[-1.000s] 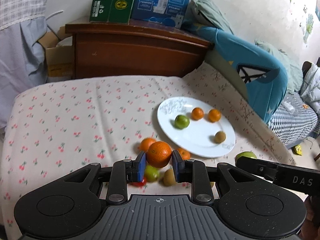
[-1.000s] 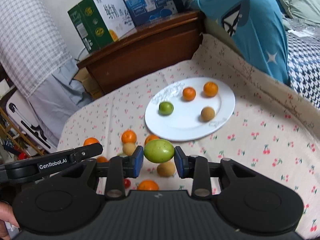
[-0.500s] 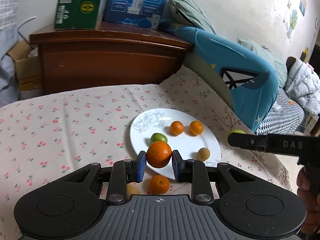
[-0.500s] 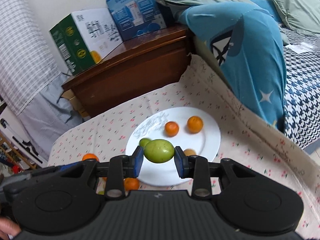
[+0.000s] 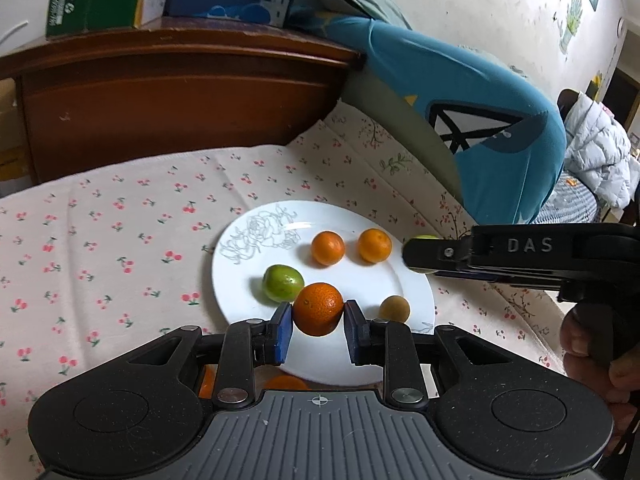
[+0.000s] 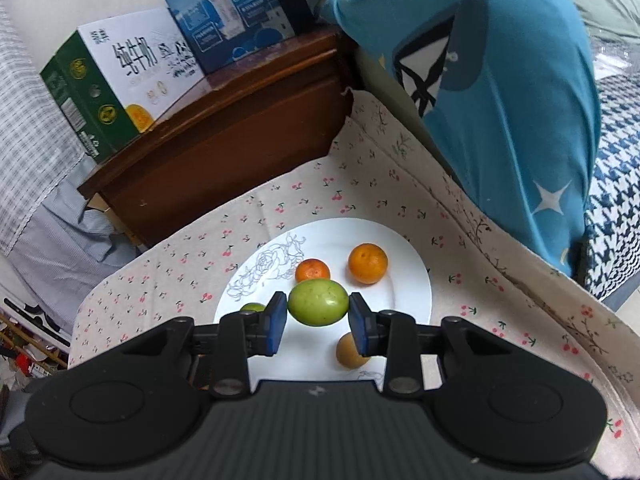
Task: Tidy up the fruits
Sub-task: 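Open both tools to release the green fruit and mandarin onto the plate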
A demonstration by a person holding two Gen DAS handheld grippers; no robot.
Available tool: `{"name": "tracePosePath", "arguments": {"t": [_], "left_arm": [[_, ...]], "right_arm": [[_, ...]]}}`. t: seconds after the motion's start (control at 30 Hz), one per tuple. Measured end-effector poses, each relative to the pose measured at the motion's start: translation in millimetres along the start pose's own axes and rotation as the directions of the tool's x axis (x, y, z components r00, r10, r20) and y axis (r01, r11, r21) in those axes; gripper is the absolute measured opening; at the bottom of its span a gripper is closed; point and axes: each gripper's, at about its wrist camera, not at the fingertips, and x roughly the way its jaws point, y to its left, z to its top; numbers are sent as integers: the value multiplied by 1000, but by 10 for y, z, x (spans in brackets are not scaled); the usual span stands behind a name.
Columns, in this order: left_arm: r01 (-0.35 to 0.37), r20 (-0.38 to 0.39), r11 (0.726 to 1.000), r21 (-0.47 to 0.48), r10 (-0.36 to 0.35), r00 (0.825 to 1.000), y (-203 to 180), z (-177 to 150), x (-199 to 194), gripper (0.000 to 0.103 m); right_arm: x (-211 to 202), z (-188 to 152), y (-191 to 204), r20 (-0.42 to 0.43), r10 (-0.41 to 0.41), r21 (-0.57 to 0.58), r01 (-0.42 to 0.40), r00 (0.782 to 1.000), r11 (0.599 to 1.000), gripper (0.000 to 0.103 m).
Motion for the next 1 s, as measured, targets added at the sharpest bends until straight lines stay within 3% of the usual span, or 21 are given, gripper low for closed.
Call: {"name": "tracePosePath", "arguments": {"t": [0.7,0.83,0.93,1.0], "left_arm": [[16,-46,1000,2,-16,999,-58,-16,304,28],[6,-26,1000,21,-5,1000,-101,10,225,38],[-8,-20,1000,26,9,1000,-117,35,143,53],[-28,-3,999,41,28,1000,-121,48,60,53]], "right_arm": [[398,8,-77,-67,-20,45,23,998,999,35],[363,30,-86,-53,-10,53,13,999,999,36],[305,62,-96,-32,-3,63,5,999,998,36],[259,87,-110,-21,8,78,-6,1000,997,36]]}}
